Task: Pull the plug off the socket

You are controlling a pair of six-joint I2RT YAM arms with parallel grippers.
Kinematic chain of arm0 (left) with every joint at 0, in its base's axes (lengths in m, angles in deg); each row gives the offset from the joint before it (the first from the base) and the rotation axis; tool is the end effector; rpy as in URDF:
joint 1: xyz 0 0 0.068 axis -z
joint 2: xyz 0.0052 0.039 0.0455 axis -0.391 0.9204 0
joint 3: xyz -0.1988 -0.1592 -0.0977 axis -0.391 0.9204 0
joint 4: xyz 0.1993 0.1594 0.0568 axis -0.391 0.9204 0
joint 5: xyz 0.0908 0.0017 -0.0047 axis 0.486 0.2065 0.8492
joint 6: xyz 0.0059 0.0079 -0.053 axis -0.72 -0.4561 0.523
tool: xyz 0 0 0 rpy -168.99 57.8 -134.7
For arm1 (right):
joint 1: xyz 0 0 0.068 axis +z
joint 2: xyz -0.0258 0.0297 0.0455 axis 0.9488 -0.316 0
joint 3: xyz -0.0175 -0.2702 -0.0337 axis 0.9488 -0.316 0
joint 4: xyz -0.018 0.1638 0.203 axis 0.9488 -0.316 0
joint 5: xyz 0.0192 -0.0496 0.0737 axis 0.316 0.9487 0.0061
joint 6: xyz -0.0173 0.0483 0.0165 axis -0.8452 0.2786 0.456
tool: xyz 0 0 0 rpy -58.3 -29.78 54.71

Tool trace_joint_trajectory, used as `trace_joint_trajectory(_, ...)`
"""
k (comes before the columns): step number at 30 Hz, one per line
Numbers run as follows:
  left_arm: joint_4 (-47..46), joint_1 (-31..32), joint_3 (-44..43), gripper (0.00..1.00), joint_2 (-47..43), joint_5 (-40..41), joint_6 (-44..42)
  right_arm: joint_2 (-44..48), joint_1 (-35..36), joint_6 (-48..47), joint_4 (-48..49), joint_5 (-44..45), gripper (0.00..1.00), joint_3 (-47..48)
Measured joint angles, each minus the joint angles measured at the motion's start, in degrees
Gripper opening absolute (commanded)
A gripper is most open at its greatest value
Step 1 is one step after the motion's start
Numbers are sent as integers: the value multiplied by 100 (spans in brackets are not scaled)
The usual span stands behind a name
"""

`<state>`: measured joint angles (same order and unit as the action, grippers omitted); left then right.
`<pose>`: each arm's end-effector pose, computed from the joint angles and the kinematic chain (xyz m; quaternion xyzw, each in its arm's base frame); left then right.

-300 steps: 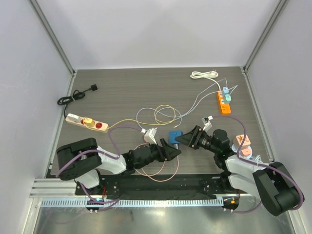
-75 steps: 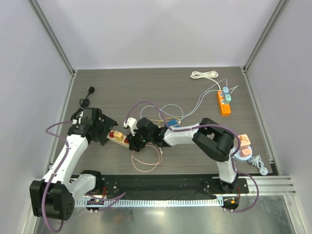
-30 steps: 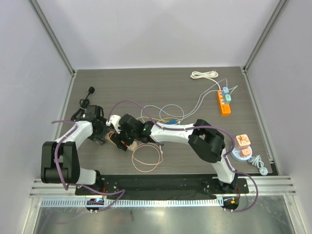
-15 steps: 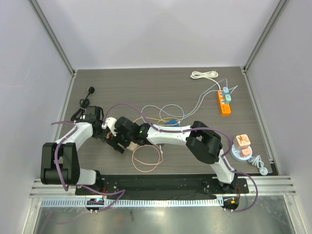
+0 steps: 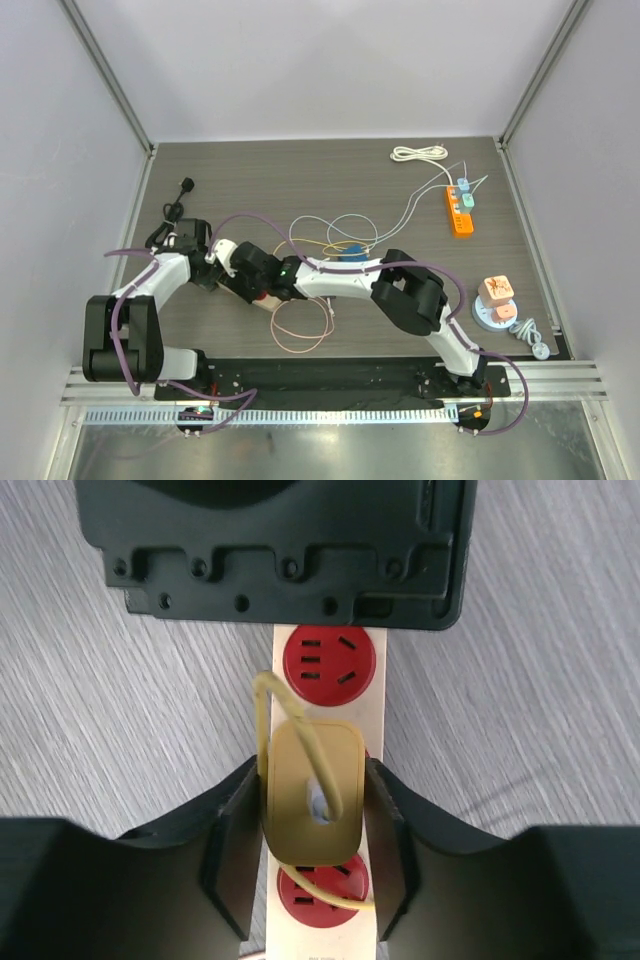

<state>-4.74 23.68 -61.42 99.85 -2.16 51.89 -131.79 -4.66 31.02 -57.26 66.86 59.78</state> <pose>0.2388 0.0008 0.1640 -0.5191 0.8267 -0.0708 0.2052 0.1959 0.4535 0.1828 -0.5012 0.7498 0.2030 0.3814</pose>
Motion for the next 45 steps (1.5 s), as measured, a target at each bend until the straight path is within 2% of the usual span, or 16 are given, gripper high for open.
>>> trace_joint_trajectory(1, 0, 0, 4, 0, -7, 4, -15, 0, 11, 4, 35, 50, 43, -13)
trace_joint_trajectory(3, -11, 0, 22, 0, -28, 24, -61, 0, 42, 11, 173, 116, 28, -68)
trace_joint_trajectory(4, -22, 0, 28, 0, -33, 28, -74, 2, 61, 55, 251, 136, 19, -103)
trace_joint_trajectory(5, -26, 0, 33, 0, -42, 44, -98, 2, 87, 85, 337, 188, 1, -140)
trace_joint_trajectory(9, -52, 0, 57, 0, -44, 103, -122, 31, 138, 116, 680, 332, 1, -341)
trace_joint_trajectory(13, -109, 11, 120, 0, -94, 87, -105, 282, 284, 39, 1766, 662, 1, -1154)
trace_joint_trajectory(17, -195, 52, 219, 0, -190, 57, -94, 339, 415, 50, 2262, 1091, 1, -1451)
trace_joint_trajectory(21, -243, 59, 267, 0, -234, 55, -96, 315, 415, 208, 1698, 1117, 1, -1130)
trace_joint_trajectory(25, -264, 61, 317, 0, -299, 81, -114, 289, 275, 444, 1082, 643, 1, -789)
trace_joint_trajectory(30, -332, 61, 378, 0, -352, 114, -103, 293, 59, 599, 898, -103, 1, -719)
trace_joint_trajectory(32, -354, 61, 398, 0, -374, 118, -79, 293, 107, 503, 883, 59, 1, -713)
trace_joint_trajectory(40, -374, 70, 549, 0, -555, 20, 13, 245, 732, -623, 789, 1749, 1, -656)
trace_joint_trajectory(42, -365, 72, 551, 0, -557, 55, 11, 315, 737, -627, 758, 1683, 1, -640)
trace_joint_trajectory(45, -374, 72, 551, 0, -566, 120, -22, 468, 439, -245, 678, 822, 1, -704)
